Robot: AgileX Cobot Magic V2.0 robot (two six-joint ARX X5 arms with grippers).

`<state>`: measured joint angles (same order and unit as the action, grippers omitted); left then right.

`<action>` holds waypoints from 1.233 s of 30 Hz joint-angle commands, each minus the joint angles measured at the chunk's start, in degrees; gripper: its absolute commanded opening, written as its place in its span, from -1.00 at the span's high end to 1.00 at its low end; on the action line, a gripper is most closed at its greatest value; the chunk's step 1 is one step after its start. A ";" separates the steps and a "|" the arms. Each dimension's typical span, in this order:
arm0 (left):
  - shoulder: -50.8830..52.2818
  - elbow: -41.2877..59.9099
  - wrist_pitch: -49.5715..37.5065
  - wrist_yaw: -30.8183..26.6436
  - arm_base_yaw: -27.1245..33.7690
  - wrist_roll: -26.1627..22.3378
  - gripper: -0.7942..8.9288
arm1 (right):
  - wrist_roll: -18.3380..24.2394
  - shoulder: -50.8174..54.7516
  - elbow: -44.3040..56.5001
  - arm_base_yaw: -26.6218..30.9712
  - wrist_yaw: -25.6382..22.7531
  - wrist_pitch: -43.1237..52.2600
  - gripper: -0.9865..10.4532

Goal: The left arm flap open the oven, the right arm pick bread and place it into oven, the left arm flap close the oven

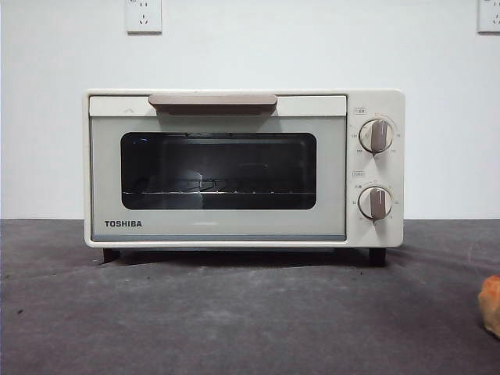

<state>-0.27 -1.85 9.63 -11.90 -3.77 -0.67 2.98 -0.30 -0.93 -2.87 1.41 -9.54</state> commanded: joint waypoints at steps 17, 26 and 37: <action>-1.29 -1.73 -2.99 6.47 -0.39 23.58 0.80 | -14.34 0.09 0.22 0.00 6.21 2.29 0.82; -14.08 -14.51 -1.20 8.87 -2.51 24.09 0.80 | -26.60 0.02 -5.92 -0.04 6.75 2.69 0.82; -35.45 -37.22 7.21 21.42 -5.44 22.86 0.80 | -29.68 -6.71 -23.41 -0.04 13.88 -6.14 0.82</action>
<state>-34.65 -37.47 16.71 8.71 -8.97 23.14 -26.02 -6.11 -22.81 -2.90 14.63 -15.29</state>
